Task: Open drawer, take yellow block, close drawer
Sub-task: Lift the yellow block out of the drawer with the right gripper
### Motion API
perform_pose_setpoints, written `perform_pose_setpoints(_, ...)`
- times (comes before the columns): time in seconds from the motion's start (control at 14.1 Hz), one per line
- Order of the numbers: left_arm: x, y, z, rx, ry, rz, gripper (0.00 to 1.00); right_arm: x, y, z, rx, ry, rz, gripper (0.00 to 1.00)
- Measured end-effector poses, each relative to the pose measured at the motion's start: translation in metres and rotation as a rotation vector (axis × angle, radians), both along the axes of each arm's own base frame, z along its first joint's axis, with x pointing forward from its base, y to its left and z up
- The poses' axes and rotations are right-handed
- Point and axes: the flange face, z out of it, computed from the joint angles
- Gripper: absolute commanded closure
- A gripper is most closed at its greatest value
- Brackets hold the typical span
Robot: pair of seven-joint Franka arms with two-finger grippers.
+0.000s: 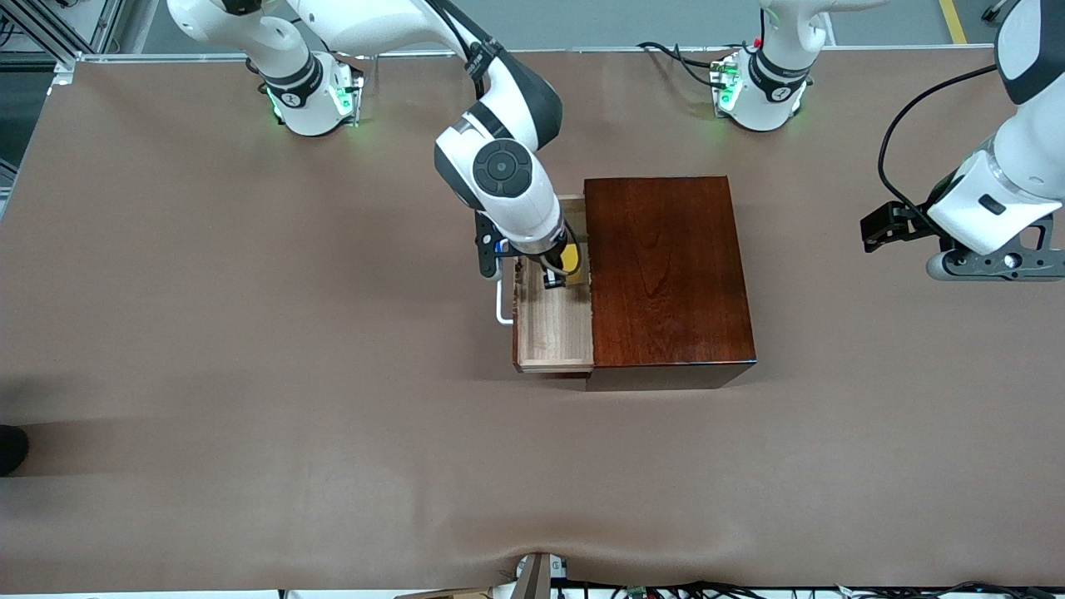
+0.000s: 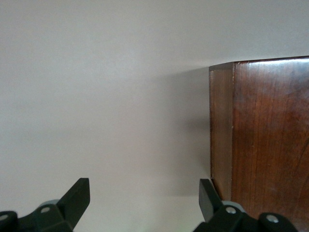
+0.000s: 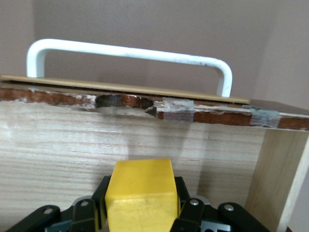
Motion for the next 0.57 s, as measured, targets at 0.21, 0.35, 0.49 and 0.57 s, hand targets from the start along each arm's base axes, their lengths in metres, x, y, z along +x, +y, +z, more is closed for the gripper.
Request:
perform_pose_setpoints(0.21, 0.000, -0.002, 0.000, -0.003, 0.001, -0.002, 0.00, 0.005, -0.006, 0.012, -0.017, 0.010, 0.002, 1.00)
perform_pose_setpoints(0.35, 0.002, 0.000, -0.003, -0.003, 0.005, 0.000, 0.00, 0.015, -0.018, 0.025, -0.038, 0.028, -0.005, 1.00)
perform_pose_setpoints(0.49, 0.003, 0.001, -0.007, -0.003, 0.011, 0.002, 0.00, 0.026, -0.031, 0.038, -0.044, 0.037, -0.014, 1.00)
perform_pose_setpoints(0.57, 0.004, 0.001, -0.008, -0.003, 0.014, 0.003, 0.00, 0.032, -0.038, 0.045, -0.043, 0.038, -0.014, 1.00)
